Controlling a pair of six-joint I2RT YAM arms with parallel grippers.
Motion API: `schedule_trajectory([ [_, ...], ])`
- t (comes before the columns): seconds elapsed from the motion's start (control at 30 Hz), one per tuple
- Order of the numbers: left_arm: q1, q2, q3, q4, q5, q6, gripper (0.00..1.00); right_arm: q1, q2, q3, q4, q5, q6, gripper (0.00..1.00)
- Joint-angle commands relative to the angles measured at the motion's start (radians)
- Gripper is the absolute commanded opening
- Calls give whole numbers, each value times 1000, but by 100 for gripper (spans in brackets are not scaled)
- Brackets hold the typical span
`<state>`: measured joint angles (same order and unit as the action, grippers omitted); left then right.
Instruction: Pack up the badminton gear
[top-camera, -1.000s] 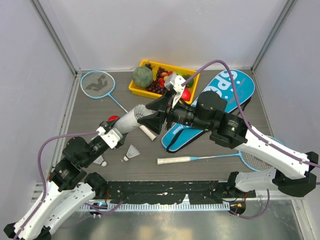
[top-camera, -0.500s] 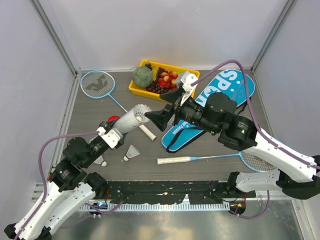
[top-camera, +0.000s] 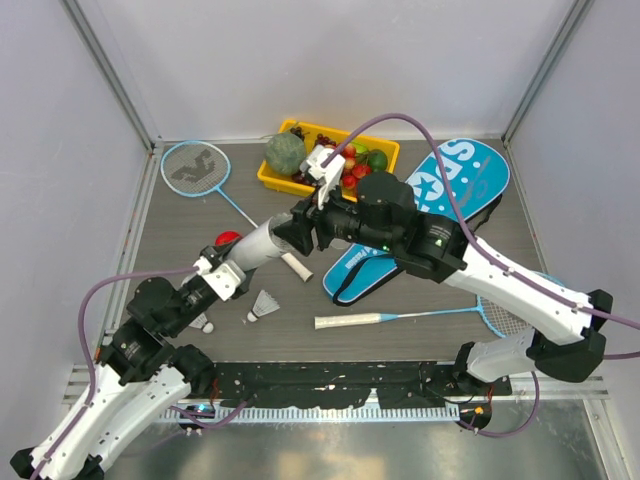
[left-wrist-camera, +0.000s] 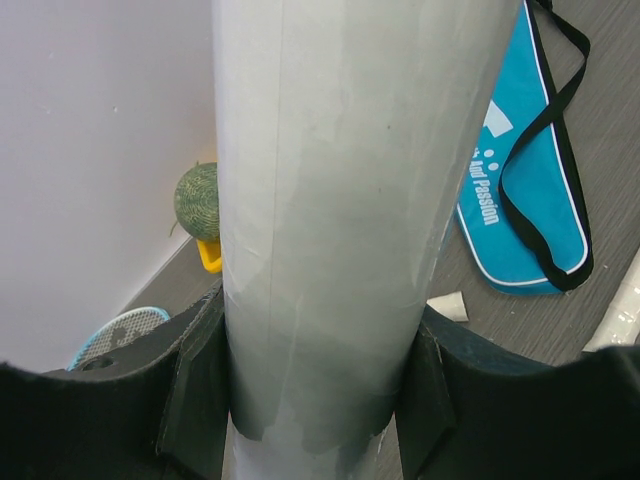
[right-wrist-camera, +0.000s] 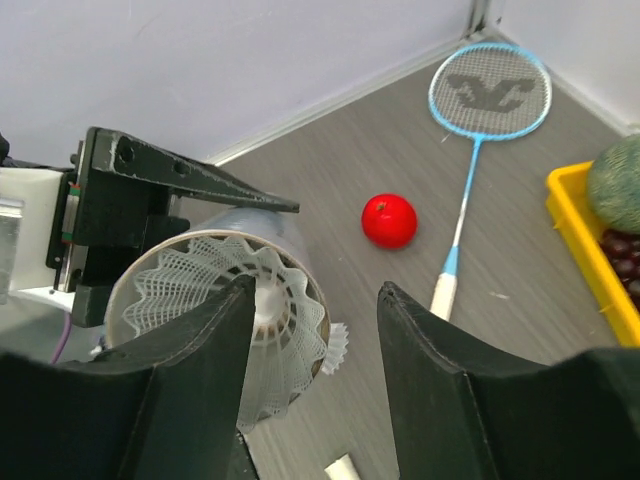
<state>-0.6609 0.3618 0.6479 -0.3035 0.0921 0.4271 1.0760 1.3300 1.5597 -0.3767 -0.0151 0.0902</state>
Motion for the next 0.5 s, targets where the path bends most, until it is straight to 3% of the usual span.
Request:
schedule_trajectory([
  [0.0, 1, -23, 1, 124, 9, 15, 41, -2, 23, 28, 18, -78, 34, 56],
  [0.07, 1, -18, -1, 129, 12, 15, 41, -2, 28, 14, 36, -86, 43, 57],
  [0.27, 1, -23, -5, 138, 20, 6, 40, -5, 32, -20, 107, -138, 83, 74],
  [0.47, 0, -32, -10, 124, -14, 16, 40, -10, 25, -23, 107, -146, 102, 77],
])
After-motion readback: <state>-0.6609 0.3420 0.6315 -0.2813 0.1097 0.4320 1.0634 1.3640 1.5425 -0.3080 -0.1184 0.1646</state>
